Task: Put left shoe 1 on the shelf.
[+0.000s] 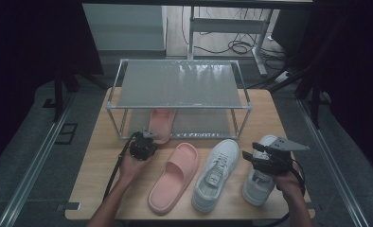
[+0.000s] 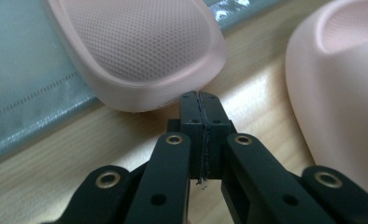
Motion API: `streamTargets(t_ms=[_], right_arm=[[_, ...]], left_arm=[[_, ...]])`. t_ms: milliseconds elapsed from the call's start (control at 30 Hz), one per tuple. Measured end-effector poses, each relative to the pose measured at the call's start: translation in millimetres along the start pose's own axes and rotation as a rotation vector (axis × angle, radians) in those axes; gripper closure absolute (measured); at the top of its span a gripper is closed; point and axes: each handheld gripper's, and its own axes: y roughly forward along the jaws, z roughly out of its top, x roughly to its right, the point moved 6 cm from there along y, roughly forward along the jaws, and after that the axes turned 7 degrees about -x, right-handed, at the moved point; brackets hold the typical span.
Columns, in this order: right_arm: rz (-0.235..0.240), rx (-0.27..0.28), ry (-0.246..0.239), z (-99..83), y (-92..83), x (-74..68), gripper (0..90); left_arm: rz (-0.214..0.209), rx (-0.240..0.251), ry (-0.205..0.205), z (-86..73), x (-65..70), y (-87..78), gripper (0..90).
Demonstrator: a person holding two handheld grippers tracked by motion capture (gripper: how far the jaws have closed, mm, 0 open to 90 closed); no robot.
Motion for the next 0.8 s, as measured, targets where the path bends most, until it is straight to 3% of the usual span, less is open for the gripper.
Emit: streamTargets(t_ms=[100,533,800], right_arm=[[0.0,0.0,0.0,0.0,0.5,-0.2,42.2],[-0.001,-0.002,0.0,-0.6,1.3,0.4,42.2],[0.0,-0.002,0.0,-0.7,1.4,0.5,42.3]], left_arm=[[0.01,0.022,-0.005,5.5,-0.4,3.2,89.9],[0.028,0.029,0.005,21.0,-0.6,14.6,89.9],[0.041,0.043,-0.019,23.6,-5.3,20.6,89.8]])
